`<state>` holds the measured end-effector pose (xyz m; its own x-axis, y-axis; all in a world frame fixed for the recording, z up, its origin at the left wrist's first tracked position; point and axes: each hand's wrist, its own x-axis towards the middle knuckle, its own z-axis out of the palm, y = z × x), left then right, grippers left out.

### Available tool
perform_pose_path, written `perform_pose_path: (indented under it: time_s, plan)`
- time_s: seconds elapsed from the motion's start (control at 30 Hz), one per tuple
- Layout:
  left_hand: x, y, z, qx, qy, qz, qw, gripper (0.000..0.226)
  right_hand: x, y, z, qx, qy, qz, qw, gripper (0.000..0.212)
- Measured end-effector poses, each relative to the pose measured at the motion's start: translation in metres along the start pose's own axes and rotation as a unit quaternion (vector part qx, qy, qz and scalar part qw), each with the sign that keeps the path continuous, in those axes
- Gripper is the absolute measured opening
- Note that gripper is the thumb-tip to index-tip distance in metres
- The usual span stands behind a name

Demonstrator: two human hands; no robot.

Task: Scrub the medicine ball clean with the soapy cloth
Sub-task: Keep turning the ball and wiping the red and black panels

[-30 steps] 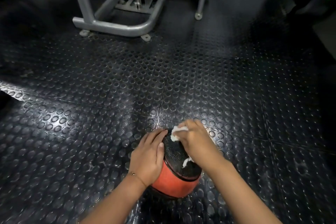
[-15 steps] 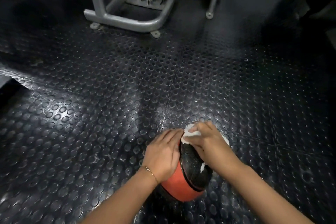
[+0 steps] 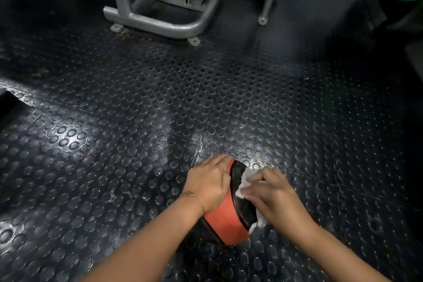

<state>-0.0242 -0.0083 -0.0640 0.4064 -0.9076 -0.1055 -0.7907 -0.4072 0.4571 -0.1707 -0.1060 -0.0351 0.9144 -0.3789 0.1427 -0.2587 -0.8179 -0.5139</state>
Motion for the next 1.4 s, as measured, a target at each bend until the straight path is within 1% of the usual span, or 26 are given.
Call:
perform_pose_path:
  time_s: [0.03, 0.1, 0.17, 0.23, 0.3, 0.33, 0.37, 0.47, 0.5, 0.53, 0.6, 0.63, 0.67, 0.7, 0.8, 0.87, 0.9, 0.93, 0.97, 1.0, 1.07, 1.13, 1.2, 1.27, 1.33, 1.4]
  plan:
    - [0.002, 0.000, -0.002, 0.003, -0.002, -0.008, 1.000, 0.059, -0.002, 0.001, -0.002, -0.002, -0.002, -0.002, 1.000, 0.012]
    - [0.003, 0.001, -0.002, 0.006, 0.001, -0.014, 1.000, 0.050, 0.004, 0.004, -0.002, 0.006, 0.000, 0.052, 0.999, 0.006]
    - [0.003, 0.002, -0.001, 0.011, 0.003, -0.011, 1.000, 0.049, 0.027, 0.007, 0.003, 0.033, -0.004, 0.138, 0.990, 0.005]
    - [0.001, 0.001, -0.001, 0.013, -0.001, -0.009, 1.000, 0.054, 0.046, 0.006, 0.007, 0.035, -0.015, 0.176, 0.984, 0.008]
    - [0.003, -0.004, -0.002, 0.009, -0.010, -0.011, 1.000, 0.052, 0.047, 0.002, 0.009, 0.023, -0.010, 0.173, 0.985, 0.011]
    - [0.004, -0.008, -0.003, 0.008, -0.012, -0.010, 1.000, 0.050, 0.041, -0.002, 0.008, 0.022, -0.006, 0.155, 0.988, 0.012]
    - [0.003, -0.011, -0.003, 0.010, -0.009, -0.008, 1.000, 0.053, 0.032, -0.006, 0.007, 0.014, 0.007, 0.114, 0.993, 0.011]
    - [-0.004, -0.016, -0.002, 0.006, 0.001, 0.016, 1.000, 0.075, 0.010, -0.012, 0.003, 0.000, 0.001, 0.006, 1.000, 0.014]
    - [-0.007, -0.016, -0.001, 0.000, -0.003, 0.021, 1.000, 0.079, 0.011, -0.010, 0.004, 0.004, -0.008, 0.014, 1.000, 0.012]
    - [-0.009, -0.017, 0.000, -0.003, -0.005, 0.026, 1.000, 0.078, 0.018, -0.009, 0.006, 0.013, -0.013, 0.054, 0.998, 0.009]
    - [-0.012, -0.016, 0.001, 0.006, 0.011, 0.038, 0.999, 0.066, 0.036, -0.003, 0.011, 0.052, -0.033, 0.168, 0.984, 0.006]
    - [-0.013, -0.015, 0.001, 0.010, 0.020, 0.040, 0.999, 0.059, 0.046, 0.000, 0.013, 0.057, -0.029, 0.199, 0.978, 0.006]
    - [-0.013, -0.015, 0.003, 0.010, 0.034, 0.044, 0.998, 0.056, 0.054, 0.002, 0.015, 0.058, -0.028, 0.219, 0.974, 0.007]
    - [-0.013, -0.015, 0.002, 0.004, 0.026, 0.043, 0.999, 0.058, 0.058, 0.004, 0.016, 0.056, -0.022, 0.220, 0.974, 0.007]
    - [-0.010, -0.017, 0.000, -0.011, 0.004, 0.026, 1.000, 0.076, 0.045, -0.003, 0.010, 0.038, -0.022, 0.168, 0.985, 0.009]
    - [-0.007, -0.019, -0.003, -0.011, 0.003, 0.016, 1.000, 0.082, 0.026, -0.011, 0.003, 0.013, -0.020, 0.079, 0.997, 0.008]
    - [-0.007, -0.020, -0.004, -0.013, -0.002, 0.008, 1.000, 0.085, 0.016, -0.013, 0.001, 0.006, -0.032, 0.039, 0.999, 0.007]
    - [-0.007, -0.020, -0.005, -0.016, 0.000, 0.002, 1.000, 0.087, 0.008, -0.013, 0.001, 0.000, -0.038, 0.009, 0.999, 0.008]
    - [-0.006, -0.020, -0.005, -0.021, 0.000, 0.001, 1.000, 0.088, 0.002, -0.012, 0.002, -0.002, -0.041, 0.001, 0.999, 0.008]
    - [-0.006, -0.019, -0.005, -0.026, 0.001, 0.004, 1.000, 0.088, 0.000, -0.010, 0.003, 0.009, -0.041, 0.016, 0.999, 0.006]
    - [-0.007, -0.018, -0.005, -0.028, 0.004, 0.009, 1.000, 0.086, 0.010, -0.009, 0.005, 0.051, -0.027, 0.095, 0.994, 0.003]
    - [-0.009, -0.018, -0.004, -0.025, 0.004, 0.012, 1.000, 0.084, 0.031, -0.006, 0.008, 0.079, -0.033, 0.191, 0.978, 0.005]
    - [-0.010, -0.019, -0.003, -0.027, 0.003, 0.006, 1.000, 0.082, 0.048, -0.003, 0.013, 0.086, -0.025, 0.248, 0.965, 0.009]
    - [-0.005, -0.025, -0.003, -0.034, 0.002, -0.006, 0.999, 0.083, 0.050, -0.005, 0.015, 0.077, 0.000, 0.245, 0.966, 0.005]
    - [0.001, -0.030, -0.004, -0.040, -0.003, -0.016, 0.999, 0.083, 0.039, -0.012, 0.016, 0.055, 0.010, 0.222, 0.974, 0.007]
    - [0.004, -0.035, -0.006, -0.040, -0.016, -0.027, 0.999, 0.075, 0.022, -0.022, 0.018, 0.037, 0.040, 0.194, 0.979, 0.008]
